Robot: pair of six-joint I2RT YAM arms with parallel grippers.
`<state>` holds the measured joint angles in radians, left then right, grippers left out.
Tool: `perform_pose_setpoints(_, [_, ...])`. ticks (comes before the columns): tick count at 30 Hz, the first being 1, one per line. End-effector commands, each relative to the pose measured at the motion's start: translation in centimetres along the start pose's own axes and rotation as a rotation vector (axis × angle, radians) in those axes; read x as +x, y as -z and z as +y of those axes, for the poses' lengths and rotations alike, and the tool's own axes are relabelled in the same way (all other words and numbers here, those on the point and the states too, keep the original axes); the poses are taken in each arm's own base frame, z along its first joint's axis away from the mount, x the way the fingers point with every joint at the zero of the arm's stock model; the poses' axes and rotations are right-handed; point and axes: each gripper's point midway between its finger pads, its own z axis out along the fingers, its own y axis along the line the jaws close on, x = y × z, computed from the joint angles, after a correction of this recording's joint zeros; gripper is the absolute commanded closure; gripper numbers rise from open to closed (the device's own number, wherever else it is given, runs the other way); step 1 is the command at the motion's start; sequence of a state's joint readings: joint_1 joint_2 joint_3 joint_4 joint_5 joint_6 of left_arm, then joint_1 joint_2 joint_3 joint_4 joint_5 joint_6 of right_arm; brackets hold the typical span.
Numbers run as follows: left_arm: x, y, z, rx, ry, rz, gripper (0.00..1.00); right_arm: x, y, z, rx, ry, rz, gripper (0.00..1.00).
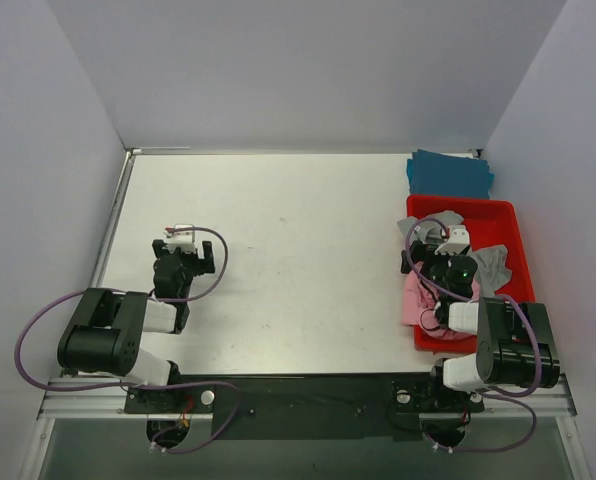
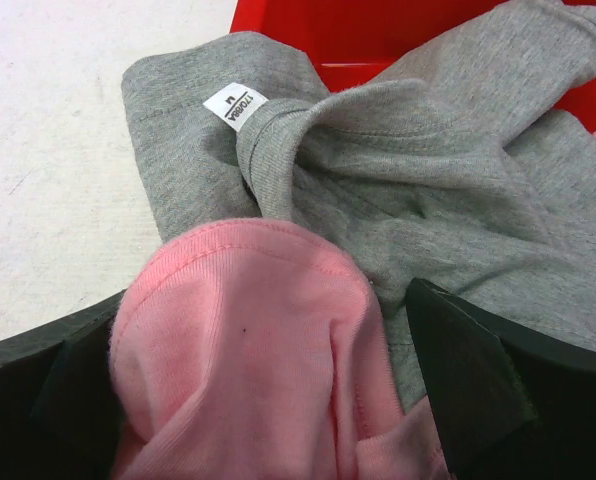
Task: Fold and stack the t-shirts
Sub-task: Grab crumpled tshirt from bin with the right arm
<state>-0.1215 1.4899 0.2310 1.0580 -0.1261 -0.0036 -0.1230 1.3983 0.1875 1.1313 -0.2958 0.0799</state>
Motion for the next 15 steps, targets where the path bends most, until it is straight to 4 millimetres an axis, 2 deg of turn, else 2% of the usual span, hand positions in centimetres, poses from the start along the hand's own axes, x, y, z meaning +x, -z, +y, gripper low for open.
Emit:
perform_pose_setpoints(1, [-2.2, -0.7, -0.1, 0.006, 0.011, -0.071, 0.03, -1.6, -0.5, 0.4, -0.027, 0.021, -0.042, 0.0])
perform_pose_setpoints(5, [-2.3, -0.7, 0.0, 0.003, 0.011, -0.07, 0.03, -2.0, -0.4, 1.1, -0.067, 0.039, -0.057, 0.0])
perform_pose_setpoints(6, [-2.3, -0.7, 0.0, 0.005, 0.011, -0.068, 0.03, -2.7, -0.1, 1.2, -0.068, 0.04, -0.072, 0.0])
perform_pose_setpoints(7, [-2.2, -0.6, -0.1, 0.005, 0.01, -0.07, 0.03, -2.0, 0.2, 1.2, -0.066, 0.029, -0.032, 0.0])
perform_pose_setpoints(8, [-2.7, -0.6, -0.1, 0.008, 0.013, -0.086, 0.03, -3.8, 0.6, 1.5, -0.072, 0.045, -0.077, 0.0])
perform_pose_setpoints(9, [-3.7, -0.4, 0.0, 0.008, -0.012, -0.109, 0.03, -3.3, 0.9, 1.5, -0.07, 0.04, -0.047, 0.0])
perform_pose_setpoints(10, [-3.5, -0.6, -0.5, 0.036, -0.022, -0.066, 0.03, -5.1, 1.6, 1.7, -0.07, 0.049, -0.094, 0.0])
perform_pose_setpoints(11, [-5.2, -0.2, -0.6, 0.05, -0.022, -0.08, 0.03, -5.4, 2.0, 1.8, -0.067, 0.047, -0.08, 0.0])
perform_pose_setpoints(12, [-6.1, -0.6, -1.6, 0.115, -0.07, -0.036, 0.03, -6.8, 2.7, 1.9, -0.067, 0.06, -0.105, 0.0])
perform_pose_setpoints(13, [-7.6, -0.3, -2.8, 0.187, -0.116, -0.049, 0.03, -6.9, 3.2, 1.8, -0.053, 0.054, -0.059, 0.0])
perform_pose_setpoints(14, [-9.1, -0.3, -5.0, 0.333, -0.21, -0.041, 0.03, -8.5, 3.8, 1.5, -0.023, 0.052, -0.08, 0.0])
perform_pose_setpoints(15, [-10.1, -0.1, -6.0, 0.389, -0.236, -0.034, 0.03, -9.4, 4.5, 0.9, 0.03, 0.031, -0.043, 0.0])
